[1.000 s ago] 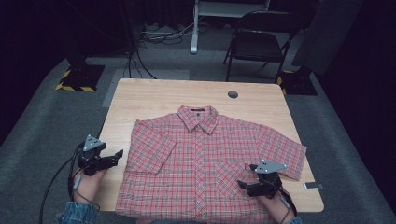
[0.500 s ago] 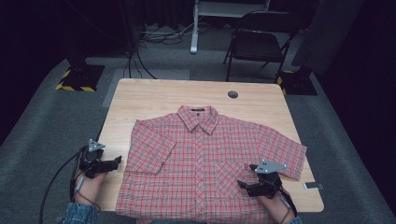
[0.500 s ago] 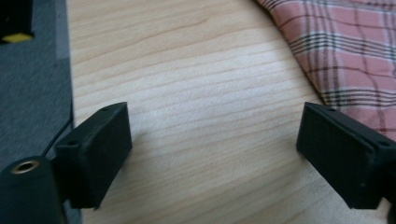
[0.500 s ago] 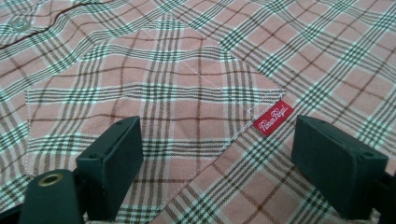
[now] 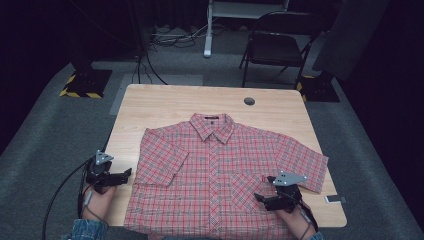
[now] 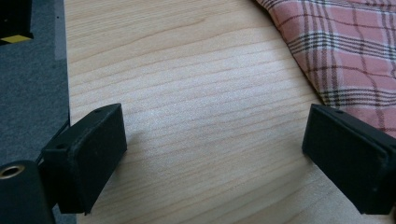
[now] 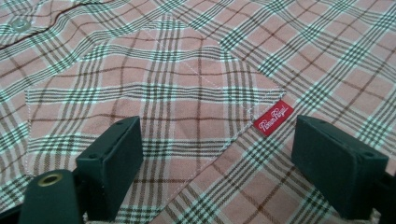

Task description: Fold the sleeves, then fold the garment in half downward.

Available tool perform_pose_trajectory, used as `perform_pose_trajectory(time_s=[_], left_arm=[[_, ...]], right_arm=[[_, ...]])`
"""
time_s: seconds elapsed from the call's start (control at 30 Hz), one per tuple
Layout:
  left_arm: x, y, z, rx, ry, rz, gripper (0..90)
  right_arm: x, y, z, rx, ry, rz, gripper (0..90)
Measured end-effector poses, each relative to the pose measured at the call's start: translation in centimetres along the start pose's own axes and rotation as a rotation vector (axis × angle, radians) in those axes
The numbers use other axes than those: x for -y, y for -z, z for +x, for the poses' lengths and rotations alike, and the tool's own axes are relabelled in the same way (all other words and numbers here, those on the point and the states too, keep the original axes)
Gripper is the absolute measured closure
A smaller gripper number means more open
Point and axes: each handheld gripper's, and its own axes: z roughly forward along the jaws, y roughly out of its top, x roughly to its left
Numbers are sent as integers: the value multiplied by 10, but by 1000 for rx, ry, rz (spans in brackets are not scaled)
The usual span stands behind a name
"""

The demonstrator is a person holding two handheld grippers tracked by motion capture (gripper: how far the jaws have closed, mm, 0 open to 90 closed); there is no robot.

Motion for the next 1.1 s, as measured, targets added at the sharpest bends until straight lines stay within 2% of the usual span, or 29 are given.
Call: perform_pose_trajectory(time_s=[0.33,0.57,0.73,1.1], left_arm=[[1,1,-1,-5,2,-1,68],[1,1,-1,-5,3,-3,72],[1,1,-1,-4,3,-4,74],[1,1,-2,-4,2,-4,76]], right_arm=[[0,0,0,-1,0,0,166],[0,-1,0,7,-4,8,120],[0,-1,0,-10,4,19,86],[-6,0,-5,-33,4,26,93]])
